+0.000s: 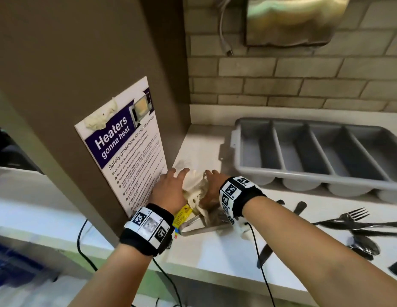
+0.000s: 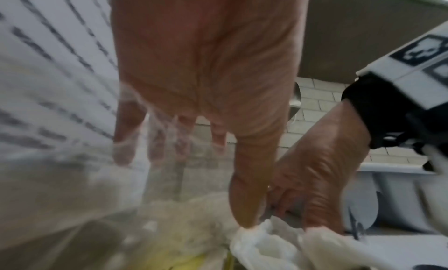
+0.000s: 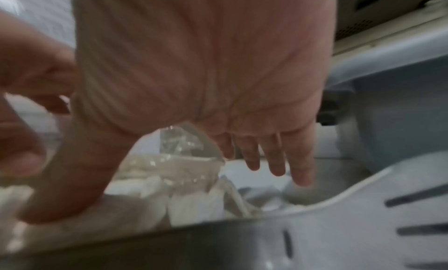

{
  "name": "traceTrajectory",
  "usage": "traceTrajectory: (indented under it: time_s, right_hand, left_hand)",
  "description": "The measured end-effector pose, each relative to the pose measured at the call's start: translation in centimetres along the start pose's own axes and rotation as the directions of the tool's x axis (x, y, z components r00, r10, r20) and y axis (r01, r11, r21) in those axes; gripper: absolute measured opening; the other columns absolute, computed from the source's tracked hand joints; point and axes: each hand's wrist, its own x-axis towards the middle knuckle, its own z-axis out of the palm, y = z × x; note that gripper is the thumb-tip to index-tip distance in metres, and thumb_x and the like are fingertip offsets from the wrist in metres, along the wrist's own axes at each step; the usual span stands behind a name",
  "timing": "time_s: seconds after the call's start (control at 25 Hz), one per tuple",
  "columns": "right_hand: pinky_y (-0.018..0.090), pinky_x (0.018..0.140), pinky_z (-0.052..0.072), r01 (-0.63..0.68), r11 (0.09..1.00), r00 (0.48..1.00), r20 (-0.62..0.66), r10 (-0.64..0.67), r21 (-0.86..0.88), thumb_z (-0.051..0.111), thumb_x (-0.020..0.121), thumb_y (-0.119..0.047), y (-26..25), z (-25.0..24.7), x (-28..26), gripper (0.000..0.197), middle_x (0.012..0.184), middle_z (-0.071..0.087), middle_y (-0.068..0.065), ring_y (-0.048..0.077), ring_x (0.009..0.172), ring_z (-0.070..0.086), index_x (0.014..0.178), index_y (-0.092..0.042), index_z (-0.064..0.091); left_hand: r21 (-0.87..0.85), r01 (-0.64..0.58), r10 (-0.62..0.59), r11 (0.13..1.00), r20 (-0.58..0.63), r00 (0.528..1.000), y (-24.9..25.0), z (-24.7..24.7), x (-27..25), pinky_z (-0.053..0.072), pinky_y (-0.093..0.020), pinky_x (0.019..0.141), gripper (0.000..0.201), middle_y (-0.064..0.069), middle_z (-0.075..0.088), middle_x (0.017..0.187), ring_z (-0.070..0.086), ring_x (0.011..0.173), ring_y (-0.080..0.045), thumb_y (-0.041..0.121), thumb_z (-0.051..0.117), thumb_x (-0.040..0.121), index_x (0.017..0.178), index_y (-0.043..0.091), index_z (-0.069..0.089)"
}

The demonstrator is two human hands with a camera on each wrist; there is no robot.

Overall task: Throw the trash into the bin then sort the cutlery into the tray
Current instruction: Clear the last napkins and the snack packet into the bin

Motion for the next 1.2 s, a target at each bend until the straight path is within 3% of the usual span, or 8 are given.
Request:
traceTrajectory:
  time_s: [0.12, 0.2, 0.36, 0.56, 0.64, 0.8, 1.04, 1.2]
  right_hand:
    - [0.043, 0.079, 0.056, -0.01, 0.999, 0.995, 0.099, 0.014, -0.043, 0.059, 0.038, -0.065, 0.5, 2.5, 4.3, 0.077, 0.103, 0.061, -0.007, 0.021, 0.098, 0.066, 0.109, -0.04, 0.04]
    - [0.04, 0.072, 0.057, 0.061, 0.996, 0.99, 0.13, -0.052, -0.067, 0.059, 0.044, -0.062, 0.4, 3.2, 5.9, 0.061, 0.093, 0.062, -0.014, 0.015, 0.09, 0.069, 0.1, -0.044, 0.042]
    - [0.045, 0.09, 0.053, 0.081, 0.993, 0.996, 0.033, -0.079, -0.08, 0.064, 0.058, -0.053, -1.3, 0.6, 1.3, 0.073, 0.116, 0.055, 0.005, 0.028, 0.103, 0.062, 0.121, -0.033, 0.035]
    - [0.039, 0.094, 0.049, 0.185, 0.962, 0.981, 0.089, -0.17, -0.201, 0.058, 0.076, -0.044, -1.0, -0.2, 0.2, 0.065, 0.127, 0.052, 0.008, 0.033, 0.113, 0.057, 0.135, -0.043, 0.031]
    - [0.037, 0.09, 0.049, 0.19, 0.959, 0.982, 0.044, -0.185, -0.208, 0.062, 0.077, -0.039, -1.1, 0.1, 0.2, 0.058, 0.124, 0.053, 0.007, 0.031, 0.114, 0.058, 0.13, -0.038, 0.041]
    - [0.034, 0.082, 0.05, 0.12, 0.991, 0.992, 0.043, -0.118, -0.06, 0.062, 0.083, -0.018, -1.8, -0.2, 0.9, 0.031, 0.116, 0.064, 0.012, 0.031, 0.109, 0.063, 0.112, -0.008, 0.06]
    - [0.038, 0.096, 0.049, 0.037, 0.999, 0.999, -0.03, -0.038, -0.018, 0.056, 0.088, -0.013, -1.6, -0.9, 1.5, 0.031, 0.125, 0.061, 0.017, 0.033, 0.116, 0.059, 0.115, 0.001, 0.058]
    - [0.032, 0.098, 0.045, 0.063, 0.997, 0.991, -0.114, -0.068, -0.052, 0.048, 0.093, -0.01, -0.8, -2.9, 1.0, 0.031, 0.128, 0.058, 0.019, 0.031, 0.122, 0.054, 0.118, 0.006, 0.056]
  left_hand:
    - [0.025, -0.009, 0.006, 1.0, 0.149, 0.989, 0.3, 0.6, 1.9, 0.039, -0.045, 0.107, 0.08, -0.007, 0.022, 0.155, 0.029, 0.138, -0.032, 0.009, 0.055, 0.082, 0.147, 0.035, 0.015]
    - [0.009, -0.022, 0.019, 1.0, 0.241, 0.97, 0.3, 1.4, 2.8, 0.041, -0.044, 0.107, 0.075, -0.006, 0.033, 0.151, 0.036, 0.136, -0.029, 0.01, 0.052, 0.084, 0.147, 0.035, 0.018]
    - [-0.039, 0.01, -0.001, 0.999, 0.231, 0.973, 0.0, 1.8, 3.1, 0.048, -0.041, 0.098, 0.059, -0.01, 0.055, 0.133, 0.054, 0.122, -0.029, 0.013, 0.048, 0.087, 0.142, 0.03, 0.032]
    - [-0.041, 0.02, -0.014, 0.999, 0.143, 0.99, -0.2, 1.3, 2.6, 0.048, -0.037, 0.096, 0.049, -0.013, 0.06, 0.128, 0.056, 0.119, -0.031, 0.008, 0.045, 0.089, 0.137, 0.02, 0.044]
    - [-0.029, 0.012, -0.009, 1.0, 0.119, 0.993, -0.1, 1.2, 2.4, 0.047, -0.037, 0.096, 0.049, -0.013, 0.059, 0.129, 0.056, 0.119, -0.031, 0.006, 0.043, 0.089, 0.137, 0.018, 0.046]
    - [0.024, -0.009, 0.008, 1.0, 0.071, 0.997, 0.1, 1.0, 2.4, 0.049, -0.039, 0.093, 0.043, -0.015, 0.061, 0.124, 0.058, 0.114, -0.033, 0.008, 0.042, 0.09, 0.132, 0.016, 0.049]
    - [0.088, -0.038, 0.039, 0.995, -0.007, 0.999, 0.5, 0.5, 2.6, 0.05, -0.039, 0.086, 0.035, -0.015, 0.065, 0.115, 0.062, 0.106, -0.035, 0.007, 0.043, 0.09, 0.122, 0.012, 0.054]
    - [-0.049, 0.029, -0.035, 0.998, -0.111, 0.993, 0.1, -0.7, 2.8, 0.051, -0.042, 0.085, 0.038, -0.019, 0.066, 0.111, 0.063, 0.104, -0.037, 0.002, 0.042, 0.088, 0.123, 0.011, 0.053]
